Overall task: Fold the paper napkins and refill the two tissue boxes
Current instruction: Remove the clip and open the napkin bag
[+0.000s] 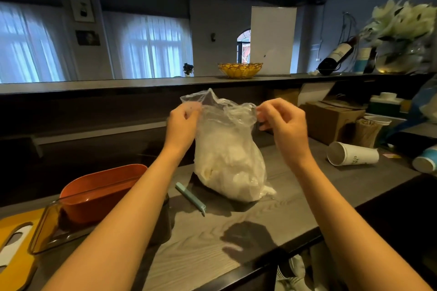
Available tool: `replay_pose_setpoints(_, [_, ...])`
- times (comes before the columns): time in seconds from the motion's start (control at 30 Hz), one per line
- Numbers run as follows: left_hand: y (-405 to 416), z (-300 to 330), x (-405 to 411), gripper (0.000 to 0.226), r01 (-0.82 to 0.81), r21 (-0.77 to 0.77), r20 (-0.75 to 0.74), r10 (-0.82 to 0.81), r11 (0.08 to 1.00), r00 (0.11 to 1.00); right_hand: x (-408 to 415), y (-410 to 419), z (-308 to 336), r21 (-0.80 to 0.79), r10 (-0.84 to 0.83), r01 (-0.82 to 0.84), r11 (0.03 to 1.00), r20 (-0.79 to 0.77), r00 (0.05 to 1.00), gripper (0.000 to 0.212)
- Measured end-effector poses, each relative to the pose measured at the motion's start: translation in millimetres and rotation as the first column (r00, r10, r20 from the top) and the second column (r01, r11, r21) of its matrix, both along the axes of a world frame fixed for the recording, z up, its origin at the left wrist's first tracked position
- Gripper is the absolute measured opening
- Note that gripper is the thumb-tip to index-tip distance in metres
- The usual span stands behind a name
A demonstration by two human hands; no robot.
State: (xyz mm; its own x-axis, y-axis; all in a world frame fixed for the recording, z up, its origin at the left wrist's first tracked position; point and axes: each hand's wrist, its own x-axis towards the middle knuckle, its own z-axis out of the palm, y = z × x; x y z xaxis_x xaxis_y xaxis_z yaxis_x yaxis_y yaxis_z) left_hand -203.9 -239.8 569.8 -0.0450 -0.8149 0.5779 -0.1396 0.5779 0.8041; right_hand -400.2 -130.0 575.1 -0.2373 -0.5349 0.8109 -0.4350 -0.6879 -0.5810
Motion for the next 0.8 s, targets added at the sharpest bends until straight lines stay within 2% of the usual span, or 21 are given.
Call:
replay_pose_setpoints(0.03, [5.8, 5.1, -0.4, 0.021, -0.025, -0.043, 0.007, 0.025, 0.999, 1.000, 12.4, 0.3, -0.1, -0.010, 0.045, -0.046, 0.999, -0.112, 0.993, 0.010])
replay_pose_setpoints(0.1, [13.9, 11.9, -0.5, 0.018, -0.018, -0.062, 0.006, 0.018, 0.998, 1.000, 32.1, -7.3, -0.4, 0.038, 0.045, -0.036, 0.999, -0.297, 0.954, 0.024])
replay_pose_setpoints(0.2, [23.1, 16.9, 8.1, 0.027, 0.027, 0.005, -0.028, -0.027, 1.000, 0.999, 37.5, -28.9, 0.8, 0.175, -0.026, 0.129, 0.976, -0.493, 0.870, 0.055])
replay_pose_setpoints(0.27, [27.2, 15.9, 17.1, 0.031, 0.097, 0.104, -0.100, -0.087, 0.990, 0.991, 26.8, -42.9, -3.5, 0.212, -0.114, 0.316, 0.925, -0.637, 0.762, 0.063])
replay_pose_setpoints(0.3, [29.8, 15.8, 21.7, 0.034, 0.116, 0.149, -0.114, -0.100, 0.982, 0.988, 21.6, -45.7, -7.5, 0.204, -0.155, 0.391, 0.897, -0.685, 0.712, 0.056])
replay_pose_setpoints(0.37, [29.9, 14.7, 29.5, 0.037, 0.038, 0.189, -0.018, -0.035, 0.981, 0.999, 12.1, -45.4, -18.4, 0.090, -0.253, 0.445, 0.891, -0.716, 0.651, 0.026])
replay_pose_setpoints(0.43, [26.1, 11.1, 35.8, 0.029, -0.183, 0.102, 0.109, 0.172, 0.978, 0.979, 2.0, -39.5, -34.1, -0.093, -0.351, 0.409, 0.908, -0.702, 0.619, 0.007])
replay_pose_setpoints(0.47, [28.3, 10.5, 37.6, 0.023, -0.282, -0.005, 0.119, 0.280, 0.960, 0.953, -1.5, -33.8, -41.9, -0.161, -0.378, 0.380, 0.911, -0.694, 0.613, 0.008])
replay_pose_setpoints(0.5, [34.8, 10.9, 38.0, 0.017, -0.307, -0.168, 0.080, 0.323, 0.937, 0.943, -3.8, -28.9, -49.6, -0.205, -0.388, 0.349, 0.915, -0.689, 0.612, 0.010])
replay_pose_setpoints(0.53, [43.3, 12.2, 36.3, 0.014, -0.243, -0.363, 0.048, 0.278, 0.900, 0.959, -5.4, -24.7, -56.9, -0.224, -0.381, 0.319, 0.921, -0.688, 0.617, 0.012])
replay_pose_setpoints(0.57, [52.3, 13.2, 32.6, 0.017, -0.106, -0.529, 0.092, 0.182, 0.842, 0.979, -5.5, -20.1, -63.2, -0.218, -0.357, 0.290, 0.932, -0.693, 0.627, 0.012])
replay_pose_setpoints(0.6, [60.7, 12.0, 27.0, 0.023, 0.061, -0.634, 0.214, 0.099, 0.771, 0.972, -5.4, -16.0, -68.3, -0.194, -0.323, 0.267, 0.944, -0.698, 0.639, 0.014])
replay_pose_setpoints(0.63, [67.5, 8.5, 19.6, 0.030, 0.210, -0.665, 0.377, 0.080, 0.717, 0.923, -5.6, -12.2, -72.5, -0.164, -0.290, 0.248, 0.955, -0.699, 0.654, 0.016])
replay_pose_setpoints(0.67, [70.2, 3.7, 12.3, 0.036, 0.311, -0.634, 0.528, 0.102, 0.708, 0.843, -5.8, -8.3, -75.4, -0.129, -0.254, 0.231, 0.964, -0.695, 0.673, 0.017])
replay_pose_setpoints(0.73, [63.4, -4.2, 4.3, 0.042, 0.346, -0.484, 0.708, 0.127, 0.804, 0.695, -5.9, 2.7, -78.8, -0.042, -0.173, 0.195, 0.980, -0.660, 0.731, 0.020])
replay_pose_setpoints(0.8, [51.3, -12.8, 6.4, 0.047, 0.274, -0.350, 0.791, 0.126, 0.896, 0.599, -7.6, 15.0, -81.0, 0.057, -0.110, 0.173, 0.983, -0.568, 0.816, 0.027])
